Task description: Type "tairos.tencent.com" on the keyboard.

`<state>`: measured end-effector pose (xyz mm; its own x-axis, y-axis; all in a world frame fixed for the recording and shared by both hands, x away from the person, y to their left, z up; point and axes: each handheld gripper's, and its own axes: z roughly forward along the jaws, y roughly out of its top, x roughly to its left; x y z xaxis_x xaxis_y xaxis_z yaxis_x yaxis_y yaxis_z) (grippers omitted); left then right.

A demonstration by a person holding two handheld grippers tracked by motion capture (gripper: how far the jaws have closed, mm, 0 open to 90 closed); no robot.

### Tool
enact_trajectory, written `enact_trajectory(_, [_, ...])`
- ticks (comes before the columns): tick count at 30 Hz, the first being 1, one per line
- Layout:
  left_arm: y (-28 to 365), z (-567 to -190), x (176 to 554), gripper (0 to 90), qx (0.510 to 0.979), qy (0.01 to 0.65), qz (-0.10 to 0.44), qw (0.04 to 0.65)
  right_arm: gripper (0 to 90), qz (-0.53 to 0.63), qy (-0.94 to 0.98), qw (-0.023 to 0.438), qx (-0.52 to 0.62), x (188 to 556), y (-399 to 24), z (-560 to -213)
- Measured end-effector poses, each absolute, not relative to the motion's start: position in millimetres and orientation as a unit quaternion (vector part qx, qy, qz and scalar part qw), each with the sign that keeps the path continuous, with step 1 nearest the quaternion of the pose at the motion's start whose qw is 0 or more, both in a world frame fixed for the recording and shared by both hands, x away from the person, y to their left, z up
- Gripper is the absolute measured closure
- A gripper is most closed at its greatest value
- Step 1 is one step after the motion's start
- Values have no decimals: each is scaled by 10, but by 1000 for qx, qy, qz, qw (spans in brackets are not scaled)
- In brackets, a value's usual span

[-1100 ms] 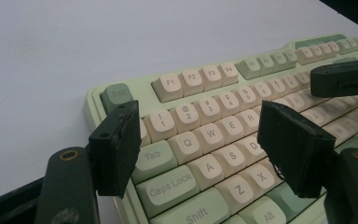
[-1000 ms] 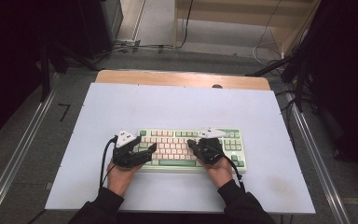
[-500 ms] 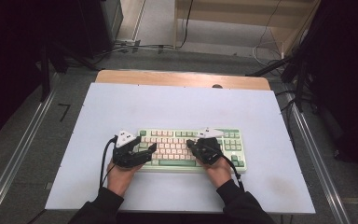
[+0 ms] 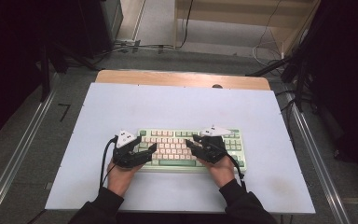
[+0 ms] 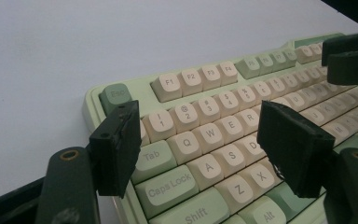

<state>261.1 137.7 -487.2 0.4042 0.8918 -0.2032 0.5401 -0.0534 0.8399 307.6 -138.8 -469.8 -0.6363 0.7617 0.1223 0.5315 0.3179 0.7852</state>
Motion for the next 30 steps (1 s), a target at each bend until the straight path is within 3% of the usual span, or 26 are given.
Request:
enact_trajectory(1, [1373,-4867,2608,384,700,510,191,461,376,417,800,138,408,3092,-1415,-4685])
enact_trajectory(2, [1372,-4863,2607,384,701,508,190,463,376,417,800,138,408,3092,-1415,-4685])
enact_trajectory(3, [1368,-4860,2606,458,700,507,188,467,334,417,799,138,411,3100,-1448,-4675])
enact_trajectory(10, [1315,-4848,2629,631,707,496,175,473,313,421,793,146,415,3101,-1506,-4645])
enact_trajectory(13, [1289,-4842,2647,783,711,494,172,470,312,423,791,147,416,3100,-1522,-4634])
enact_trajectory(14, [1279,-4837,2654,783,713,492,170,470,312,423,791,147,416,3100,-1522,-4634])
enact_trajectory(17, [1236,-4826,2675,895,719,487,168,467,310,424,790,147,418,3098,-1527,-4629])
enact_trajectory(30, [955,-4875,2794,900,739,476,168,446,309,425,788,149,420,3099,-1542,-4622])
